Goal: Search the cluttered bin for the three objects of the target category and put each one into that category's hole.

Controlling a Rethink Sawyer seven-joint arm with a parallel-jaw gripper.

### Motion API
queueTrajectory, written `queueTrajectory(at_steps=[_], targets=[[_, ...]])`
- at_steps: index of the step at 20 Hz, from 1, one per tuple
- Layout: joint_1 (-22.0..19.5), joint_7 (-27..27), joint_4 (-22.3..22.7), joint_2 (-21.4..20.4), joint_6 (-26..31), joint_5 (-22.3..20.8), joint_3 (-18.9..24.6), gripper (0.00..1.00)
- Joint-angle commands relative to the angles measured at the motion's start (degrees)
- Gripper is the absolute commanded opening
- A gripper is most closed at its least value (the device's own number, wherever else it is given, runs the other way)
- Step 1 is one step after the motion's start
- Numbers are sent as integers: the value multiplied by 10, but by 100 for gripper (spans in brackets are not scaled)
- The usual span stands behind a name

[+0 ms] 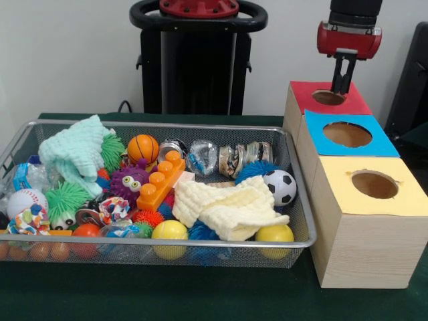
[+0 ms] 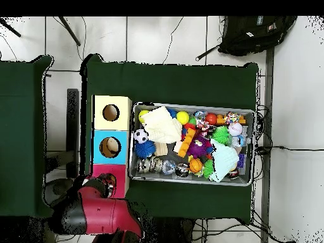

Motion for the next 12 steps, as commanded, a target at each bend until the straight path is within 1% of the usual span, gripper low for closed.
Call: queueTrajectory(at_steps=[1, 4, 8, 9, 12], targets=[[-6, 98, 15, 7, 43, 5, 17, 0], [-5, 100, 19, 3, 43, 5, 16, 0], [-16, 93, 29, -5, 39, 1, 22, 0], [-20, 90, 30, -10, 44, 1, 21, 0], [-10, 92, 26, -29, 74, 1, 6, 0]])
